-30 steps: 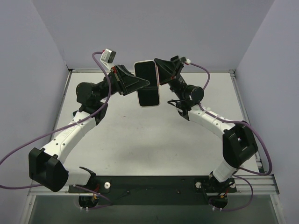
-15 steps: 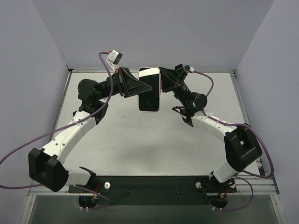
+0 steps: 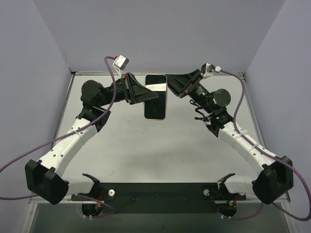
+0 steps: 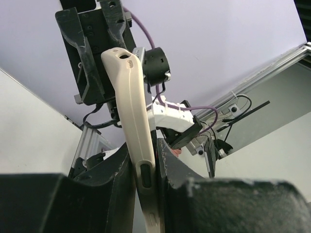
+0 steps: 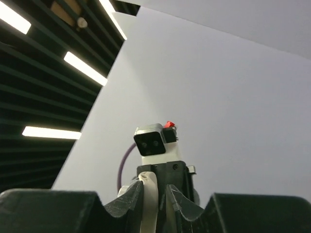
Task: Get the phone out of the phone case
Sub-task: Remove the phone case from the phone.
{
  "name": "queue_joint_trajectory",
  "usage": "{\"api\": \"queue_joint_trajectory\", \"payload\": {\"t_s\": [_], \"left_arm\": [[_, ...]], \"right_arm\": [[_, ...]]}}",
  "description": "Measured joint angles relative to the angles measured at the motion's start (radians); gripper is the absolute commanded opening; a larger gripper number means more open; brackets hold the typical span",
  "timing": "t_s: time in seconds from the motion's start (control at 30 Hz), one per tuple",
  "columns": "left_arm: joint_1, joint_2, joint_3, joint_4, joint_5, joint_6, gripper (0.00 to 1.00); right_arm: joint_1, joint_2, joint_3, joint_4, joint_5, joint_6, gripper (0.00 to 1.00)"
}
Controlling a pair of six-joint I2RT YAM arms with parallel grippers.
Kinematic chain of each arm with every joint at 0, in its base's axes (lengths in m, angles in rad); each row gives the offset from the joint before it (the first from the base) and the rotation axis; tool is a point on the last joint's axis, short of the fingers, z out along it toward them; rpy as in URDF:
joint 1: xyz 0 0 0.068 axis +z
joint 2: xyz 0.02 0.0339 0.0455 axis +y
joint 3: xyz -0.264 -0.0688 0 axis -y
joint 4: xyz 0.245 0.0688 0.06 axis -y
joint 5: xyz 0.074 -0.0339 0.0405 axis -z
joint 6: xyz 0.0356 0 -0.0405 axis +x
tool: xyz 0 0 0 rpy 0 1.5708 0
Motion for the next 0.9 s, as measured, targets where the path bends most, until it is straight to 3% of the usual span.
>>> {"api": "queue_joint_trajectory", "payload": {"t_s": [0.2,0.63,0.73,0.77,0.9], "left_arm": [[0.012,0.010,0.000,0.026,0.052,-0.041,0.00],[0.056,0.083,-0.033,0.156,0.205,-0.072,0.00],[0.064,0.093,-0.043,0.182,0.229,-0.078,0.00],[0.067,0.098,-0.046,0.193,0.236,-0.081,0.00],[0.081,0.127,-0.086,0.277,0.262,-0.093,0.00]], "right_arm": [[-0.008,-0.052,0.027,-0.173,-0.064,-0.199,0.29],[-0.005,-0.066,0.039,-0.351,-0.217,-0.383,0.31],[-0.002,-0.064,0.039,-0.369,-0.233,-0.399,0.15],[0.000,-0.063,0.039,-0.369,-0.238,-0.402,0.00],[0.006,-0.058,0.036,-0.396,-0.248,-0.423,0.00]]}}
